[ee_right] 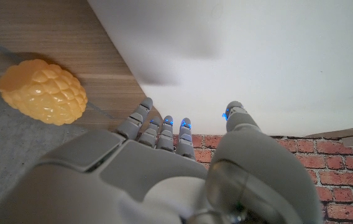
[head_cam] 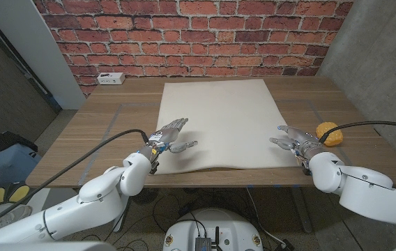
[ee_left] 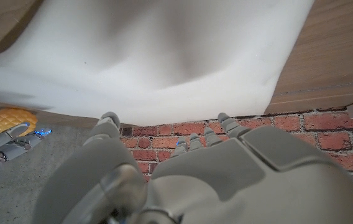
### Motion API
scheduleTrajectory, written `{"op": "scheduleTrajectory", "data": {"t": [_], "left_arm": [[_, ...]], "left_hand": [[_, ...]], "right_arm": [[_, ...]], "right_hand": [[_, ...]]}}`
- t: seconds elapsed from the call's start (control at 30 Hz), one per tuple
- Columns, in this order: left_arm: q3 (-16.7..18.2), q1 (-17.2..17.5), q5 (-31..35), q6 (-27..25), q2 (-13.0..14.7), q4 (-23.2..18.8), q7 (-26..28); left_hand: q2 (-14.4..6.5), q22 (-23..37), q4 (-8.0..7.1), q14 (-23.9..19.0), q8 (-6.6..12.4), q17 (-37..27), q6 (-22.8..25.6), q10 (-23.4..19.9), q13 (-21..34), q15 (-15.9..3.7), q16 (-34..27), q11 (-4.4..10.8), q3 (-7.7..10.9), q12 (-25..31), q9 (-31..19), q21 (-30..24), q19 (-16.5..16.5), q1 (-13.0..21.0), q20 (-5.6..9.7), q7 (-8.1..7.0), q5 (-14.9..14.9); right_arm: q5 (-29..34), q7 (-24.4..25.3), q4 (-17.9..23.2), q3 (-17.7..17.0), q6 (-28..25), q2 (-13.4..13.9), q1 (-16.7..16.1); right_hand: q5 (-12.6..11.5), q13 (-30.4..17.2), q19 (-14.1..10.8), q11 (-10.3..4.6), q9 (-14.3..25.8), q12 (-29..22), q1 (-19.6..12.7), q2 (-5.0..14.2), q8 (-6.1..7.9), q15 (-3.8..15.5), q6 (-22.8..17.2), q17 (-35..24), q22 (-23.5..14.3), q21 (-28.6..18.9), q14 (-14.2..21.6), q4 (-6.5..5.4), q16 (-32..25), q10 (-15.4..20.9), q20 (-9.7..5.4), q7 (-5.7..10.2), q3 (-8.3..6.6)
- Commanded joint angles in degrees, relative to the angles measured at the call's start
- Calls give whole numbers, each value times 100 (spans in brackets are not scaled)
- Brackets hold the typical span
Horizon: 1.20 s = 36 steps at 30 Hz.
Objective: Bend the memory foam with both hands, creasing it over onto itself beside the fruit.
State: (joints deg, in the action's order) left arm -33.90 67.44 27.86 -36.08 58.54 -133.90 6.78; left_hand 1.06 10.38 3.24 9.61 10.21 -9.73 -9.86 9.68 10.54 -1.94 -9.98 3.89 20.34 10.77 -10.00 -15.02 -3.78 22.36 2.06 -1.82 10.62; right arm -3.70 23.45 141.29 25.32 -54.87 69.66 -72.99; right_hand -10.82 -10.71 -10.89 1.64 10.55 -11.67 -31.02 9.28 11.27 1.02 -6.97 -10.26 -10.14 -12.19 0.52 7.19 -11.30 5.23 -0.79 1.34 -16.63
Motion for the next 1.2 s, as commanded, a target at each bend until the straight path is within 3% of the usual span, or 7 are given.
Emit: {"op": "scheduleTrajectory", "data": {"t": [0.03, 0.2, 0.3, 0.7, 0.9, 1.2], "left_arm": [[-99, 169, 356, -488, 242, -476, -414], [-106, 181, 364, -462, 269, -520, -502], [-109, 185, 335, -443, 266, -525, -564], [-170, 269, 510, -475, 281, -559, -577], [-298, 230, 808, -541, 269, -570, -679], [-389, 200, 1138, -621, 217, -565, -932]], "left_hand": [[78, 19, 45, 281, -13, -16, -434, 326, 10, -20, -39, 35, -8, 41, -17, -24, 60, 23, 73, 22, 38], [102, 17, 62, 254, -3, -16, -433, 315, 9, -13, -47, 41, -24, 49, -17, -33, 107, 29, 44, 44, 44], [122, 15, 75, 237, 8, -16, -420, 291, 9, -11, -50, 34, -38, 60, -17, -38, 143, 33, 40, 61, 49], [209, 11, 122, 206, 12, -16, -448, 295, 10, 22, -52, 2, -89, 63, -17, -39, 209, 48, 21, 104, 68], [270, 7, 160, 195, 13, -16, -476, 310, 10, 49, -50, -19, -120, 60, -17, -39, 255, 73, -11, 139, 85], [383, 1, 248, 149, 24, -17, -506, 292, 12, 99, -56, -83, -168, 72, -19, -38, 346, 159, -65, 186, 128]], "right_arm": [[-30, 114, 247, -8, -475, 126, -248], [-48, 140, 301, 44, -577, 169, -281], [-221, 263, 288, -200, -346, 199, -549], [-150, 308, 568, 60, -863, 262, -466], [-67, 381, 715, 261, -1194, 319, -413], [188, 243, 875, 930, -1812, 326, 88]], "right_hand": [[-22, -15, -64, -22, 7, 7, -54, -34, 5, 12, -21, -6, -7, -18, 40, 48, -11, 18, 32, 4, -13], [-9, -15, -48, -6, 7, 20, -54, -85, -2, 5, -12, -4, -6, -6, 32, 67, -1, -7, 49, 1, 1], [1, -15, -42, -15, 7, 24, -55, -121, -6, -5, -9, -3, -5, 0, 39, 82, 0, -12, 75, 6, 11], [46, -17, -29, -95, 8, 63, -79, -294, -48, -8, 83, -1, -4, 22, 46, 158, 19, -95, 150, 48, 52], [54, -20, 15, -202, 11, 107, -136, -400, -102, 18, 287, -3, -5, 48, -25, 209, 49, -255, 169, 100, 60], [38, -22, -6, -254, 17, 118, -266, -467, -92, 26, 362, -4, -1, 48, -25, 278, 47, -336, 156, 92, 24]]}}
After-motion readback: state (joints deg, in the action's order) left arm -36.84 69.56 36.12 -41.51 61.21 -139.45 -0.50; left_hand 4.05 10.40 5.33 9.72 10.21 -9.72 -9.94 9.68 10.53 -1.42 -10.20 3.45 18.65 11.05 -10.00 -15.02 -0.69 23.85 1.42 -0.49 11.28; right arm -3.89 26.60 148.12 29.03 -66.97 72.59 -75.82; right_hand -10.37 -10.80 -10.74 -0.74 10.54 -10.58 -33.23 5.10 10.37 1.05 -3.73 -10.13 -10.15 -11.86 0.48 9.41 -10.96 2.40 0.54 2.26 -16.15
